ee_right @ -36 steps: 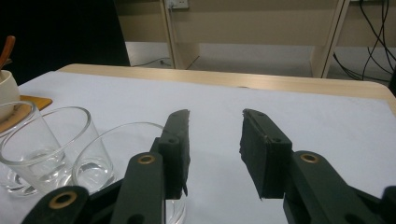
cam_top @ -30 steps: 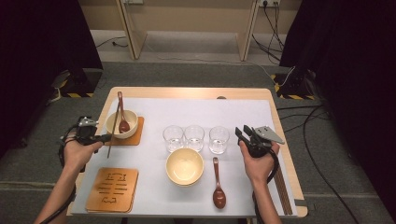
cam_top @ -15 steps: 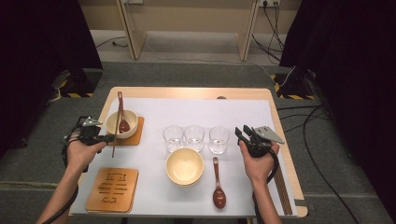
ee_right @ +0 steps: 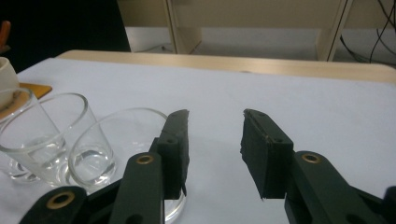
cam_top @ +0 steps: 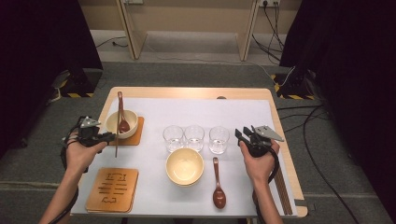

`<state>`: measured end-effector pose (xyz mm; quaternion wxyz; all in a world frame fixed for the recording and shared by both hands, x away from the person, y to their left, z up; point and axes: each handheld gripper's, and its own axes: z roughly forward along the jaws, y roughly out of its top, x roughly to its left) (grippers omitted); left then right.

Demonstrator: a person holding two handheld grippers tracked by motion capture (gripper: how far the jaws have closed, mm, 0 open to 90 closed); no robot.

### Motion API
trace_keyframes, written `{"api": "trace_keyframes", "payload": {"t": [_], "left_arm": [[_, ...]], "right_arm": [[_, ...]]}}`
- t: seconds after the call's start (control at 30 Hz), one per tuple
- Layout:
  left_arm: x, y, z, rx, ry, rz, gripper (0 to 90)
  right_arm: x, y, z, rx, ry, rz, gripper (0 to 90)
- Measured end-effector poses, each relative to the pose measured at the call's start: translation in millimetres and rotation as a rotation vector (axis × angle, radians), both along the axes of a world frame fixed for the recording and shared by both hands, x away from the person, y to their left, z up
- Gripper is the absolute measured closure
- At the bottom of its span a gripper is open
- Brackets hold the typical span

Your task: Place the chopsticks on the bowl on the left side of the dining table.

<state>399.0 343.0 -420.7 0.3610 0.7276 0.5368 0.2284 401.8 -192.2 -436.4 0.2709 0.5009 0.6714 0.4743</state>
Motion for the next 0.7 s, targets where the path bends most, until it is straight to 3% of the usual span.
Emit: {"api": "trace_keyframes", "payload": {"t": [0.13,0.3,0.37,0.6,0.7], "left_arm": [[-8.8,2.3,6.2,-0.038,-0.072,0.031,59.1],[-22.0,3.5,7.9,-0.139,-0.149,0.044,49.0],[-24.2,2.8,6.2,-0.170,-0.155,0.039,44.9],[-16.7,3.8,6.7,-0.207,-0.156,0.046,36.3],[-14.9,2.0,4.0,-0.206,-0.147,0.052,36.1]], "right_arm": [[2.4,-5.4,0.7,-0.014,0.072,-0.022,62.9],[5.8,-13.8,5.7,-0.049,0.162,-0.038,63.5],[7.3,-18.1,8.8,-0.068,0.202,-0.044,63.5],[8.7,-40.4,20.7,-0.168,0.333,-0.074,66.7],[8.2,-52.1,22.2,-0.195,0.426,-0.090,67.0]]}}
